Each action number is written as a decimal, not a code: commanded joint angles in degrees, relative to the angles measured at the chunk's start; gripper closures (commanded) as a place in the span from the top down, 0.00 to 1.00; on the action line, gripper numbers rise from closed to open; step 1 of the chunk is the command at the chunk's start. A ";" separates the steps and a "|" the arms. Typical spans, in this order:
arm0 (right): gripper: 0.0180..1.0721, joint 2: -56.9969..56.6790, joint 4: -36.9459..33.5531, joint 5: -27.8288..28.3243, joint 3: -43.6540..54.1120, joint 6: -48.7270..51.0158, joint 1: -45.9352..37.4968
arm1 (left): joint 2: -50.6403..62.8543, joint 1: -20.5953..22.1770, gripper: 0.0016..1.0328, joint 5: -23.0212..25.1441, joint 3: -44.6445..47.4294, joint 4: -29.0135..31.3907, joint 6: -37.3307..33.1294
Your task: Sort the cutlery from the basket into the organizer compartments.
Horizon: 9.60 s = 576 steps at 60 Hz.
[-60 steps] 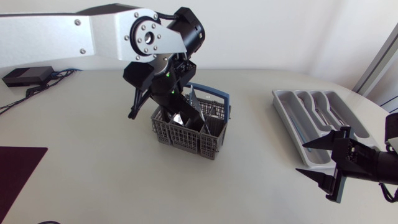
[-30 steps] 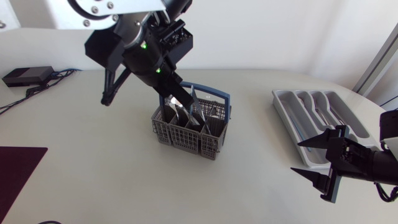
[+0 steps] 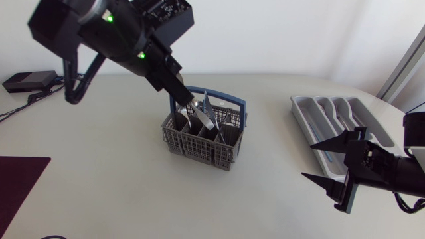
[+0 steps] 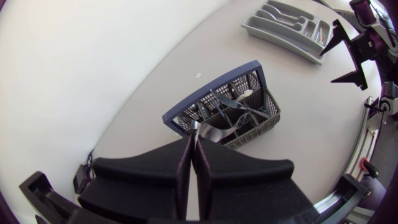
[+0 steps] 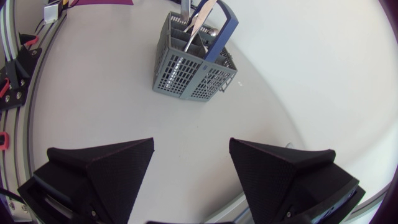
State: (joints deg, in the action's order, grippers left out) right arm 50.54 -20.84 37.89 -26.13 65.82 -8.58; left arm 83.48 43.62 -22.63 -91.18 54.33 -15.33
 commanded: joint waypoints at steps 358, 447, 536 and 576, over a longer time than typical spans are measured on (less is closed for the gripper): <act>0.86 37.96 14.25 -21.28 -27.31 -48.07 -7.33 | 12.67 -8.37 0.53 27.29 34.84 -65.75 13.22; 0.86 11.33 7.31 -19.08 -15.62 -43.32 16.40 | -10.09 -1.96 0.03 23.69 44.07 -71.02 8.92; 0.53 21.97 12.75 -9.06 -26.69 -52.81 39.78 | -6.84 -11.01 0.03 51.37 30.00 -54.59 28.16; 0.05 22.93 11.88 -7.48 -26.69 -53.43 41.10 | -6.93 -11.71 0.06 52.96 30.71 -55.12 29.66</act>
State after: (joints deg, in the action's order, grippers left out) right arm 72.42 -8.60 28.91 -51.72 12.53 31.77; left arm 75.99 32.14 29.45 -58.98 1.02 12.03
